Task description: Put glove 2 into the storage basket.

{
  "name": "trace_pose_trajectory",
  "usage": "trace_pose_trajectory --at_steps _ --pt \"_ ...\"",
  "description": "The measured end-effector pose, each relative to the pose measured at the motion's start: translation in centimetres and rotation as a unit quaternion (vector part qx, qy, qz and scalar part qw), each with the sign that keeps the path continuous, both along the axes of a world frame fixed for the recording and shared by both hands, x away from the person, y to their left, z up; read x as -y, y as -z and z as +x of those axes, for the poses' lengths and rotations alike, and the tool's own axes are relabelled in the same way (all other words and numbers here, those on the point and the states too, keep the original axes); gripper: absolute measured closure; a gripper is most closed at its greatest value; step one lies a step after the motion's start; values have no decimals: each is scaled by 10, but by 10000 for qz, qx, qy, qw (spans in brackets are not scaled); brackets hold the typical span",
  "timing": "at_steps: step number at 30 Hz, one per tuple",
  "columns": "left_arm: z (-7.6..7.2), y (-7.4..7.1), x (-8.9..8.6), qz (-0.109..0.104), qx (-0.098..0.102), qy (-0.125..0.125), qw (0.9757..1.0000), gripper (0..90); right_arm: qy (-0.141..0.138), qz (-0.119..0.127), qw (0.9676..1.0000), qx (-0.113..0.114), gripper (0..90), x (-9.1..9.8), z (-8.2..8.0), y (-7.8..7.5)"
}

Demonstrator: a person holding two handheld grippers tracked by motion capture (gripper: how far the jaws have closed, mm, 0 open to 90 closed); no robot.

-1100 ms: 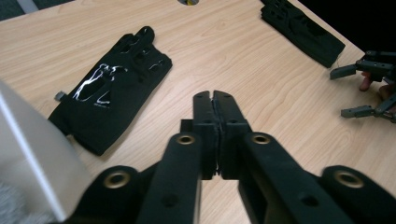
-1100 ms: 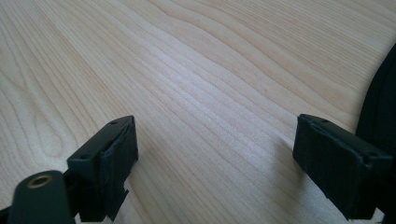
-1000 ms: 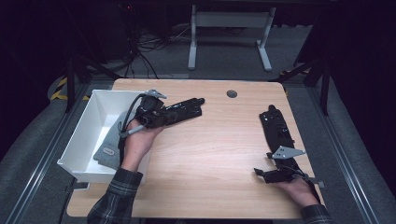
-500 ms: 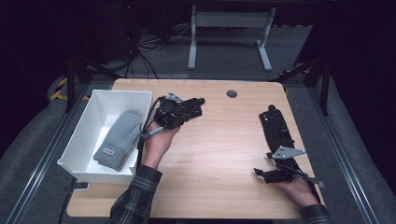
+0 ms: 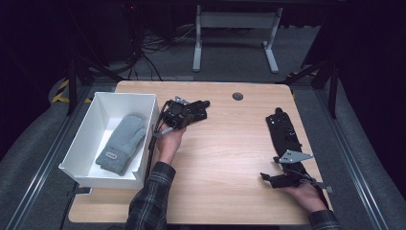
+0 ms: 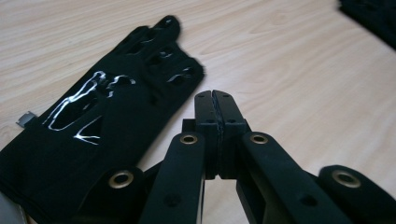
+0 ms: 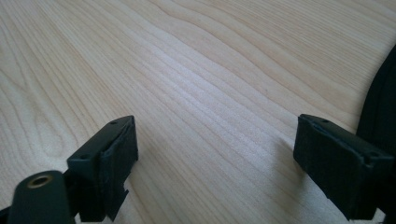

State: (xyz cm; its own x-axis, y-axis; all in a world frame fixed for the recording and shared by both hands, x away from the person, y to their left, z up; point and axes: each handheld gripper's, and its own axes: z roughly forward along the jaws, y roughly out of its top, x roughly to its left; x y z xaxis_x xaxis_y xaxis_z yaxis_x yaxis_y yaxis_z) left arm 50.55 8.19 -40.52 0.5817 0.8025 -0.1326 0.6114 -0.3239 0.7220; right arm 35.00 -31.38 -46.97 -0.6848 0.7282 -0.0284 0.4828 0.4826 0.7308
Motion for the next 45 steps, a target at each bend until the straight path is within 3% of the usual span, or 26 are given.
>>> trace_pose_trajectory --at_steps 4,10,11,15,19,27,32,45 --pt "14 16 -1 115 -64 -127 9998 900 4 2 10000 0 143 0 0 0" --pt "29 37 -2 432 69 -445 9981 900 4 2 10000 0 143 0 0 0" --pt "31 40 -3 342 38 -474 9983 900 3 1 10000 1 143 0 0 0" --pt "35 52 -2 481 -206 -504 9974 900 3 2 10000 0 143 0 0 0" --pt "31 52 -1 415 -254 -461 9978 900 3 2 10000 0 143 0 0 0" --pt "7 52 3 338 -343 -164 9987 900 -7 -3 10000 4 141 0 0 0" --pt "-11 52 9 413 -366 12 9985 900 -7 -4 10000 2 141 0 0 0" --pt "-55 52 28 246 -473 427 9977 900 -4 -4 10000 3 140 0 0 0"
